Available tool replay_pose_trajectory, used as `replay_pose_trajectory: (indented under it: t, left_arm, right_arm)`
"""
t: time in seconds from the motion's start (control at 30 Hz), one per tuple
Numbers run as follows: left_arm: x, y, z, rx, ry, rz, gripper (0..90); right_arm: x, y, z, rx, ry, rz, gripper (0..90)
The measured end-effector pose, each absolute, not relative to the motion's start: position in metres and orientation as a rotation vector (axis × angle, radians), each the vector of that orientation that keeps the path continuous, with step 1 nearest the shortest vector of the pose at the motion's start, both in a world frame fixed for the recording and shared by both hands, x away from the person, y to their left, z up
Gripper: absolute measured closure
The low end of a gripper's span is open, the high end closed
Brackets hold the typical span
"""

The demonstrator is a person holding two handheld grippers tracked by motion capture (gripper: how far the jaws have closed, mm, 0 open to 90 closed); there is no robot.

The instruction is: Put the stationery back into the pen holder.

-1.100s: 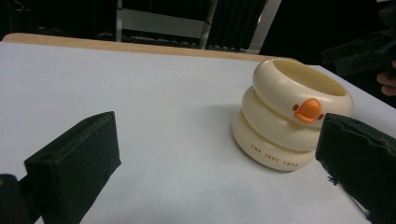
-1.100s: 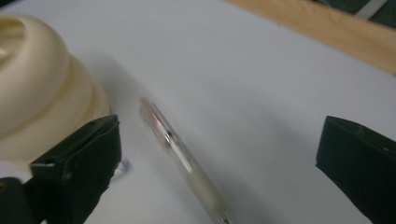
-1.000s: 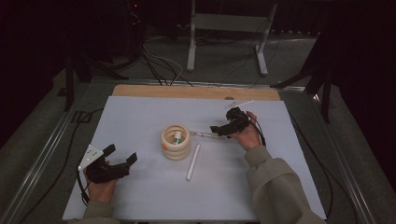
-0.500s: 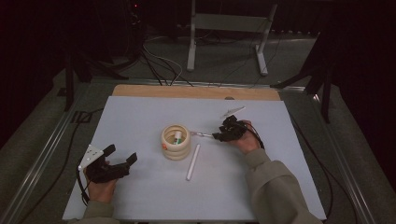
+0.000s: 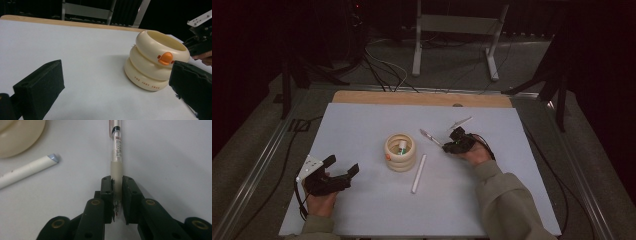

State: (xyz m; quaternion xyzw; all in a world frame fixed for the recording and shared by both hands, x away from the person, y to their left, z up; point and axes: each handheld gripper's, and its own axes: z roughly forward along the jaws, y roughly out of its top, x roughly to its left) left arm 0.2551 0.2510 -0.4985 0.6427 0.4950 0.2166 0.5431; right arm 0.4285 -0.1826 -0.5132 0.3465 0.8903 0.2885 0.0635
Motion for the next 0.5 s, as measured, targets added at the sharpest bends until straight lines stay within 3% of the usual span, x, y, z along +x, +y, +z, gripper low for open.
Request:
replay_pose_trajectory:
  t: [0.5]
  left_arm:
    - [0.2556, 0.2518, -0.4990, 1.525, 1.178, 0.512, 0.2]
  right_arm:
    - [0.4281, -0.1897, -0.5075, 1.184, 2.699, 0.978, 80.9]
